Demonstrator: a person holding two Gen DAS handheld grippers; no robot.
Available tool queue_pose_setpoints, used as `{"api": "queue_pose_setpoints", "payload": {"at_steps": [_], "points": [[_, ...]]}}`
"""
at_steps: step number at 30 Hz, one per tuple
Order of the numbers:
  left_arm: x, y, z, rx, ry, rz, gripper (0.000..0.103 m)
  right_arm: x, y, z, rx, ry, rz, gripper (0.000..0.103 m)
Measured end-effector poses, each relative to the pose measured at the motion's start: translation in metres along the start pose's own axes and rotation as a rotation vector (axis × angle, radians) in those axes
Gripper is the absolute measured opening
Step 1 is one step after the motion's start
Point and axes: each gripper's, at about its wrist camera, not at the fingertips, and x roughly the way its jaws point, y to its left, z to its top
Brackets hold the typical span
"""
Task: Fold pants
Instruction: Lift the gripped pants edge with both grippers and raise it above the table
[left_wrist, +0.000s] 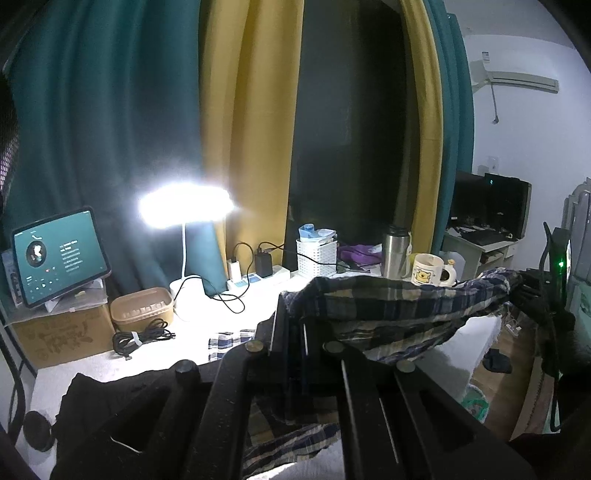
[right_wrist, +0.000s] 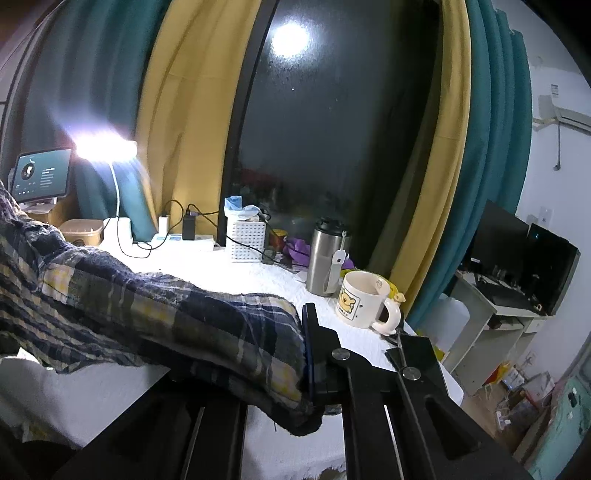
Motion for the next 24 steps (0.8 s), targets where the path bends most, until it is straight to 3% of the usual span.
{"api": "queue_pose_setpoints", "payload": {"at_steps": [11,24], "points": [[0.043,0.015,0.009,-0.003,0.042,0.004,0.003,0.047,-0.005,0.009,0.004,0.063,0.021,0.009],[0.111,0.050,0.000,-0.035,0.149,0.011,0.003,0.113,0.008,0.018,-0.026,0.133,0.053,0.009]]}}
